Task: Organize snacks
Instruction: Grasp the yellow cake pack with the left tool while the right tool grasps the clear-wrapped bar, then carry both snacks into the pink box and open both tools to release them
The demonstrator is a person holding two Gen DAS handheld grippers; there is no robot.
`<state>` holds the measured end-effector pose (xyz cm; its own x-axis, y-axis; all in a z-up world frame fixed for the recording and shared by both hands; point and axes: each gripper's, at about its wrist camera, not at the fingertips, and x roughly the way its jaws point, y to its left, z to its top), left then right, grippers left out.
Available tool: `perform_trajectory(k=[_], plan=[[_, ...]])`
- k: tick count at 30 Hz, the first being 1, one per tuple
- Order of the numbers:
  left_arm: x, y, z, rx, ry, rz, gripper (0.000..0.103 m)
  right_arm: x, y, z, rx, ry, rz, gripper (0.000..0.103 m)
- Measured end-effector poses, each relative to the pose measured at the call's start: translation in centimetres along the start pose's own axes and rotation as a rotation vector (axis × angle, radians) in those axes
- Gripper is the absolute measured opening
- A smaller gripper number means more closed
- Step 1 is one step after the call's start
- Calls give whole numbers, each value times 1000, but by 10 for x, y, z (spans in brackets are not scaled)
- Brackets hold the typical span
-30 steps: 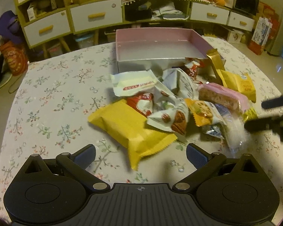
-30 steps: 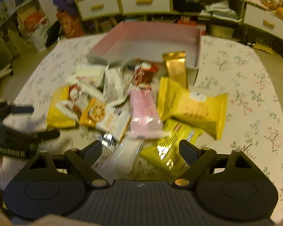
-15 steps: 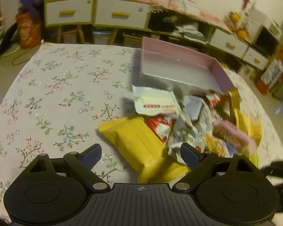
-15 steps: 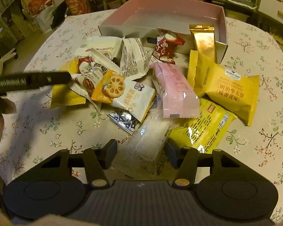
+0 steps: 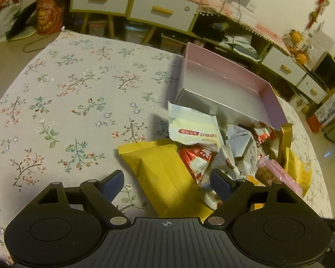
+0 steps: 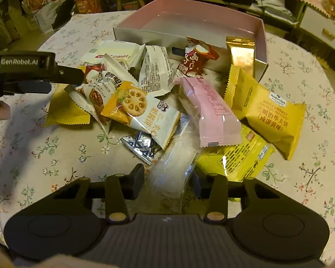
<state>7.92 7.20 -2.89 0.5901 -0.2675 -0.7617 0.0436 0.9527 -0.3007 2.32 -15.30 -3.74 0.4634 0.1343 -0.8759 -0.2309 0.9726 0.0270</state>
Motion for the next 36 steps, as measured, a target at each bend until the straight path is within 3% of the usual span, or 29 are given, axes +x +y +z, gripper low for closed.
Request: perform_trajectory(k=[3, 7, 10, 20, 21, 23, 25, 36], plan=[[-3, 4, 4, -23, 8, 11, 78, -2, 0, 0, 10, -4, -4, 28], [-3, 6, 4, -11, 40, 33, 66, -3, -2, 1, 20, -2, -2, 25], [-1, 4, 2, 3, 63, 44, 63, -2, 1, 1, 10, -4, -8, 24], [14, -10, -4, 35, 105, 24, 65, -4, 4, 0, -9, -7, -13, 23], [15, -9, -4, 28, 105, 21, 62, -4, 3, 0, -6, -9, -12, 23], [14, -7, -4, 4, 113, -12, 45, -6, 1, 1, 2, -12, -3, 21], [13, -4, -5, -13, 121, -25, 38, -9, -3, 2, 20, -17, 18, 20], [-3, -4, -11, 53, 97, 7, 31, -24, -8, 6, 40, -61, 63, 16]])
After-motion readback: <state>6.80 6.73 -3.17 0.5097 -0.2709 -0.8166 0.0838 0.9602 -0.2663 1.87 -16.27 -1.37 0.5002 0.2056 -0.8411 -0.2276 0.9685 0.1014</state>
